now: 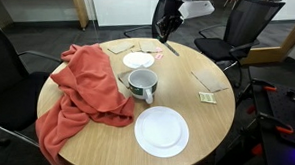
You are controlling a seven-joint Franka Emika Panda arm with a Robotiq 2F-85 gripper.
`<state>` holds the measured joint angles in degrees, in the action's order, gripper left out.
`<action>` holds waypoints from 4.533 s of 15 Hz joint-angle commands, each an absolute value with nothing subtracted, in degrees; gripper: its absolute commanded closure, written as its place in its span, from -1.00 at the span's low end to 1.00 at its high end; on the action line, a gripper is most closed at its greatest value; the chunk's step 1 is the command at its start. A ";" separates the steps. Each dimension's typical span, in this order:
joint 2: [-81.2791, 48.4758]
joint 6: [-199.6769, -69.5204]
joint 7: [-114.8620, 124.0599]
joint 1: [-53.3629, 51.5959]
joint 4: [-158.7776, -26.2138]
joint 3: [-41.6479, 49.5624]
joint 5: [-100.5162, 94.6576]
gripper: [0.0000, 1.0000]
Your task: Put the marker in the mug
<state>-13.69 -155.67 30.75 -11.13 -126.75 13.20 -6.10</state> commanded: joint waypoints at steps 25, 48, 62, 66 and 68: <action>-10.08 -156.89 -16.37 -1.08 -126.17 -7.47 15.64 0.93; -21.83 -156.79 -77.05 9.34 -116.39 -18.67 49.50 0.93; -27.02 -157.51 -88.19 10.18 -114.58 -19.68 50.44 0.93; -29.11 -157.11 -93.26 11.27 -113.31 -20.92 51.84 0.93; -29.96 -156.78 -94.24 11.37 -112.72 -20.97 52.20 0.93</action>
